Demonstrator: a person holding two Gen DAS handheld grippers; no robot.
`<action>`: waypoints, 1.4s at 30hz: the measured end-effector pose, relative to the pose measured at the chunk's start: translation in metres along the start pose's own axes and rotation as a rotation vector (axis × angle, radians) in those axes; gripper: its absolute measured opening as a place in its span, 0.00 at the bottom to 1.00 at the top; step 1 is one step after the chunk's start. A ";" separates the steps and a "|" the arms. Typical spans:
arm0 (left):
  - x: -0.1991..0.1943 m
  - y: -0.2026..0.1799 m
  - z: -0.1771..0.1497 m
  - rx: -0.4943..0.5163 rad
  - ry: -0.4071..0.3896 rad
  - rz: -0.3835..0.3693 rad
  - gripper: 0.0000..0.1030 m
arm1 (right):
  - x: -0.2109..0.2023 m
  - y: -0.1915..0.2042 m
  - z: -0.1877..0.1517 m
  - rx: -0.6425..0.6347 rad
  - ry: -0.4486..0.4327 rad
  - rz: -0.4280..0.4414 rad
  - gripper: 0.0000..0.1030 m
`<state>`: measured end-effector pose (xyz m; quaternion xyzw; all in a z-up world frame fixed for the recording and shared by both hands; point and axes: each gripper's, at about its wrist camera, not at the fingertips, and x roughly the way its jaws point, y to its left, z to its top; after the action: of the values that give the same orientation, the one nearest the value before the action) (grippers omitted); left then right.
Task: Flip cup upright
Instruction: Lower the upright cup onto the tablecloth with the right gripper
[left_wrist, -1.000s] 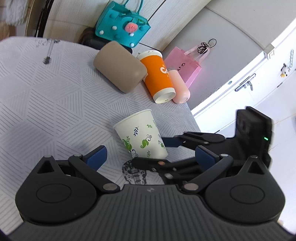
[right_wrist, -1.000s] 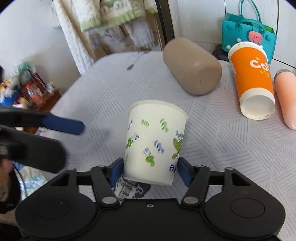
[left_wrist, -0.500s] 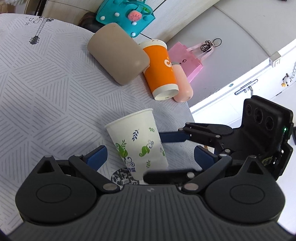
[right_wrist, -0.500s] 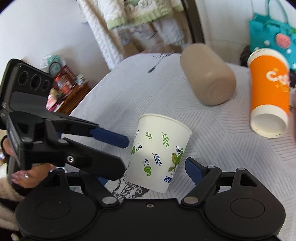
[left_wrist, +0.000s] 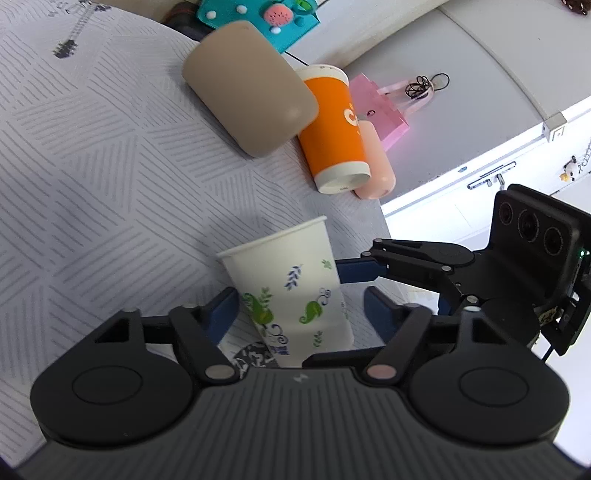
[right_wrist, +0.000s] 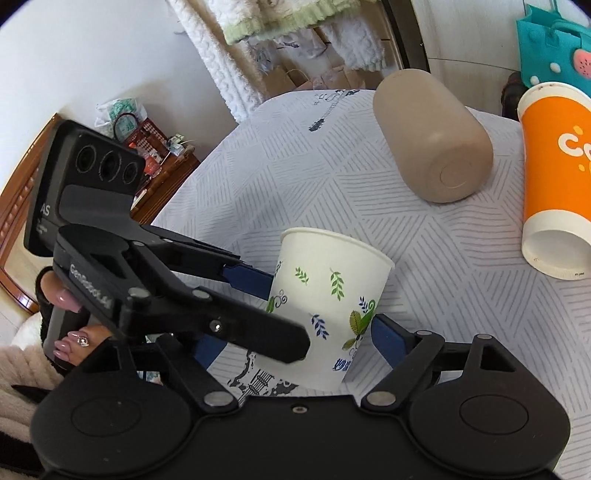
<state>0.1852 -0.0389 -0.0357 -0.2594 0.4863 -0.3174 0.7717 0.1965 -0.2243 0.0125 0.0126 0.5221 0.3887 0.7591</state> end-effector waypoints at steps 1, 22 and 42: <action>-0.001 -0.002 -0.001 0.022 -0.005 0.020 0.66 | 0.001 0.000 -0.001 -0.002 -0.003 -0.003 0.83; -0.038 -0.029 -0.048 0.312 -0.232 0.155 0.57 | 0.000 0.062 -0.068 -0.288 -0.344 -0.266 0.67; -0.066 -0.035 -0.034 0.474 -0.449 0.244 0.54 | 0.024 0.073 -0.030 -0.351 -0.522 -0.393 0.65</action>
<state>0.1242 -0.0157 0.0144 -0.0764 0.2447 -0.2620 0.9304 0.1335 -0.1704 0.0114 -0.1198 0.2285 0.3027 0.9175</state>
